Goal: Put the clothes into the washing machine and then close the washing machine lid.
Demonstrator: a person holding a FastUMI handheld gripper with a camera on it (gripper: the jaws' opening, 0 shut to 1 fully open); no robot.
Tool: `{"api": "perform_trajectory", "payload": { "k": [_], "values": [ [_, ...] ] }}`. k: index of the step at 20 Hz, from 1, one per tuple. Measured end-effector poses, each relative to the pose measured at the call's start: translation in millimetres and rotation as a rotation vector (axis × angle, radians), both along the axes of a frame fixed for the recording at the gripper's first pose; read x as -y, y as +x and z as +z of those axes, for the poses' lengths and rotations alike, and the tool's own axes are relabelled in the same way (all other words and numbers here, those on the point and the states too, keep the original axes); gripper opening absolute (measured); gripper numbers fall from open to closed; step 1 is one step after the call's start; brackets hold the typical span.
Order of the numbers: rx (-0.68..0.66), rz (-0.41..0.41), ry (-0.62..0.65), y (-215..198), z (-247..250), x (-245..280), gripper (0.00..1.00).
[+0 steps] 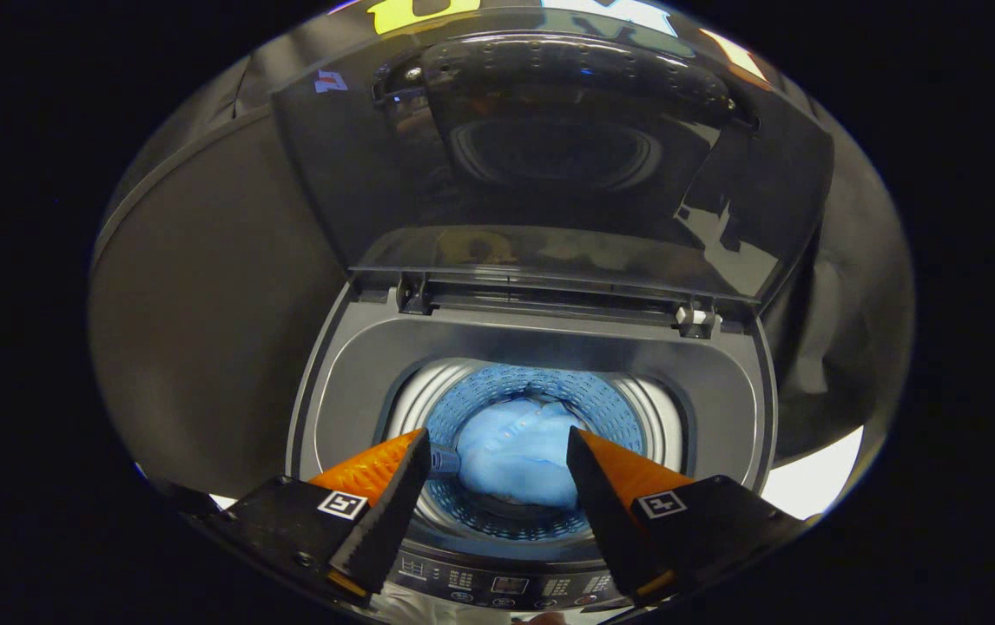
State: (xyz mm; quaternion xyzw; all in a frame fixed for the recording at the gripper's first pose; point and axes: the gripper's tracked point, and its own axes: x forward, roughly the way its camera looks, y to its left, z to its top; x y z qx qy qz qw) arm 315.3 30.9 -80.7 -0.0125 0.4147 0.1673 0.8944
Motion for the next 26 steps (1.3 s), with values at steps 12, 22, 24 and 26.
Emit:
{"api": "perform_trajectory", "payload": {
  "k": [12, 22, 24, 26],
  "values": [
    [0.157, 0.005, 0.081, -3.4, 96.1, 9.2, 0.97],
    [0.406, 0.011, 0.139, 18.7, 252.1, 15.9, 0.97],
    [0.425, 0.008, 0.134, 26.0, 263.4, 14.8, 0.96],
    [0.443, 0.015, 0.117, 35.6, 269.6, 10.7, 0.97]
  ]
}}
